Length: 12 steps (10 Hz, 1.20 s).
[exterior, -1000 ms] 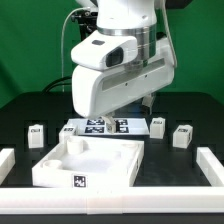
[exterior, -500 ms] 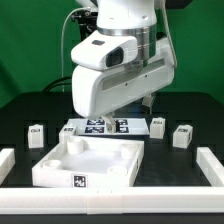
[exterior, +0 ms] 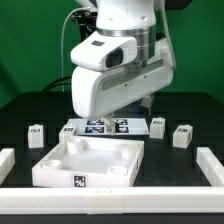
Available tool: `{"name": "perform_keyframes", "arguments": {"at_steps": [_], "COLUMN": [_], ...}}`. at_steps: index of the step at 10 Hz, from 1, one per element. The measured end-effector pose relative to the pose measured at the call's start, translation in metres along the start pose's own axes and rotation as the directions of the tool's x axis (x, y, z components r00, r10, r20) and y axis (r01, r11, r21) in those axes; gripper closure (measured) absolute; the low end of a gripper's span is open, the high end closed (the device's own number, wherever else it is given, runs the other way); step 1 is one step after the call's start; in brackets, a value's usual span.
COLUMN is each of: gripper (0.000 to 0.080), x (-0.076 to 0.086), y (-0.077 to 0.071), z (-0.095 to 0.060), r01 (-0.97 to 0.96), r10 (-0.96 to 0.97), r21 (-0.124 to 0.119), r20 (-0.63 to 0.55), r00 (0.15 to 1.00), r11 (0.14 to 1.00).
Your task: Assemble one leg
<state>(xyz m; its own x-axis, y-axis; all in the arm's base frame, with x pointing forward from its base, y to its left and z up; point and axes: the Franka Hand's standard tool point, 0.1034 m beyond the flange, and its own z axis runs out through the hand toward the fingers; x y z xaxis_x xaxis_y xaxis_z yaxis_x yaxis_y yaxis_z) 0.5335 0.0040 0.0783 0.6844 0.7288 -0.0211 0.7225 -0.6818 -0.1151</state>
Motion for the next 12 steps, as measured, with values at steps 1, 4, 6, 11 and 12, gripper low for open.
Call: {"name": "perform_keyframes", "arguments": {"at_steps": [1, 4, 6, 11, 12], "gripper": [0.015, 0.015, 0.015, 0.015, 0.015], "x": [-0.016, -0.031, -0.031, -0.051, -0.06], "y": [-0.004, -0.027, -0.028, -0.023, -0.02], "z": [0.008, 0.027, 0.027, 0.044, 0.053], "r01": [0.093, 0.289, 0.277, 0.358, 0.391], "r10": [-0.095, -0.298, -0.285, -0.362, -0.394], "r21": [-0.046, -0.165, -0.164, -0.143, -0.134], "r20": [-0.031, -0.033, -0.022, -0.002, 0.003], "r00": [0.995, 0.954, 0.958, 0.932, 0.919], "r11": [0.995, 0.943, 0.947, 0.923, 0.911]}}
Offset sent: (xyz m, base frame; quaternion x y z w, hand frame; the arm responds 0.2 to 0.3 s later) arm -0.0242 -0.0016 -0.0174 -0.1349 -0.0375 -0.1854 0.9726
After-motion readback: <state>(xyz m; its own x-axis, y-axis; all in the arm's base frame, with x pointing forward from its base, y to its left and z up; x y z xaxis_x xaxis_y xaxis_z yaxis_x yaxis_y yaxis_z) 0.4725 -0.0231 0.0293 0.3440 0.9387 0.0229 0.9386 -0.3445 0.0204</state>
